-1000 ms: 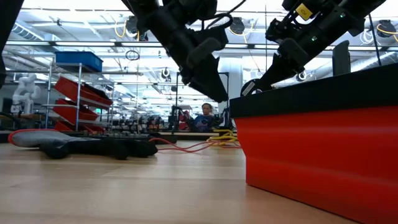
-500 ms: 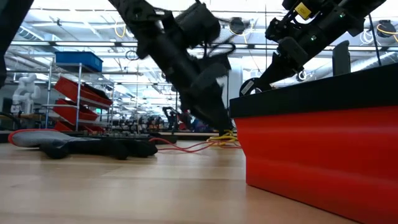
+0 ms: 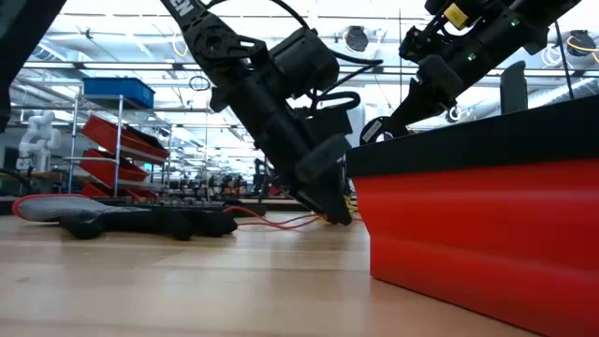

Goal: Coil cords
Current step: Coil the red wire onto the spool

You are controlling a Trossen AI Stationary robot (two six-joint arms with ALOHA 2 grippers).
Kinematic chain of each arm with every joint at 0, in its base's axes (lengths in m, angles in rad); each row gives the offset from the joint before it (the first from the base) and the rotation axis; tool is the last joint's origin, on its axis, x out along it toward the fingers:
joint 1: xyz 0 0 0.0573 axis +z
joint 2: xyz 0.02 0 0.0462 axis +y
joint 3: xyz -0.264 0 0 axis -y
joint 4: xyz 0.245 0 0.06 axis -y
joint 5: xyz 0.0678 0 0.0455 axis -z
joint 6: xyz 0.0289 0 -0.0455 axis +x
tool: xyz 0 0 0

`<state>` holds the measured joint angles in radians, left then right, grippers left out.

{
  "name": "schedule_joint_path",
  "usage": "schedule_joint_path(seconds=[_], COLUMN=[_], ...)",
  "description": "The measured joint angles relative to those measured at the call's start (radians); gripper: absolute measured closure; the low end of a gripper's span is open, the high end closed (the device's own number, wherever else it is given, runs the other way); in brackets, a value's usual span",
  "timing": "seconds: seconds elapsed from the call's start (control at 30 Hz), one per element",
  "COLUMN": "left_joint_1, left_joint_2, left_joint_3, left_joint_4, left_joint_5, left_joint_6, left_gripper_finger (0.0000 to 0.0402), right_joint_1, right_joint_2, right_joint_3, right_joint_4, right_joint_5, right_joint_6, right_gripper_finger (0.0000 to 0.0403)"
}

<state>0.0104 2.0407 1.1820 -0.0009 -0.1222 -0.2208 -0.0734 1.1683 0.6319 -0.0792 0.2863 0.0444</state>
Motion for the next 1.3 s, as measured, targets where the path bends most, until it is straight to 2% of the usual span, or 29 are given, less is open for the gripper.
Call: schedule_joint_path(seconds=[0.07, 0.17, 0.23, 0.43, 0.67, 0.87, 1.3], left_joint_1=[-0.001, 0.000, -0.003, -0.018, 0.015, 0.062, 0.059], left_joint_2=[0.000, -0.008, -0.010, -0.048, -0.181, -0.292, -0.514], left_joint_3=[0.000, 0.001, 0.007, 0.032, 0.033, 0.033, 0.033], left_joint_4=[0.000, -0.007, -0.016, -0.072, -0.308, -0.471, -0.512], left_joint_5=[-0.010, -0.011, -0.008, -0.007, -0.169, -0.216, -0.254], left_joint_6=[0.021, 0.076, 0.104, 0.145, 0.185, 0.185, 0.202], left_gripper_finger=[0.0281, 0.0363, 0.0388, 0.0397, 0.0399, 0.0400, 0.0401], right_joint_1=[0.000, 0.000, 0.000, 0.000, 0.003, 0.003, 0.003], right_joint_2=[0.000, 0.000, 0.000, 0.000, 0.000, 0.000, 0.000], right_joint_3=[0.000, 0.000, 0.000, 0.000, 0.000, 0.000, 0.000], right_joint_4=[0.000, -0.002, -0.004, -0.010, -0.012, -0.010, -0.010], right_joint_5=[0.000, 0.000, 0.000, 0.000, -0.005, -0.027, -0.024], right_joint_6=[0.000, 0.000, 0.000, 0.000, 0.007, 0.015, 0.011], right_gripper_finger=[0.0403, 0.0403, 0.0403, 0.0403, 0.0403, 0.0403, 0.0403])
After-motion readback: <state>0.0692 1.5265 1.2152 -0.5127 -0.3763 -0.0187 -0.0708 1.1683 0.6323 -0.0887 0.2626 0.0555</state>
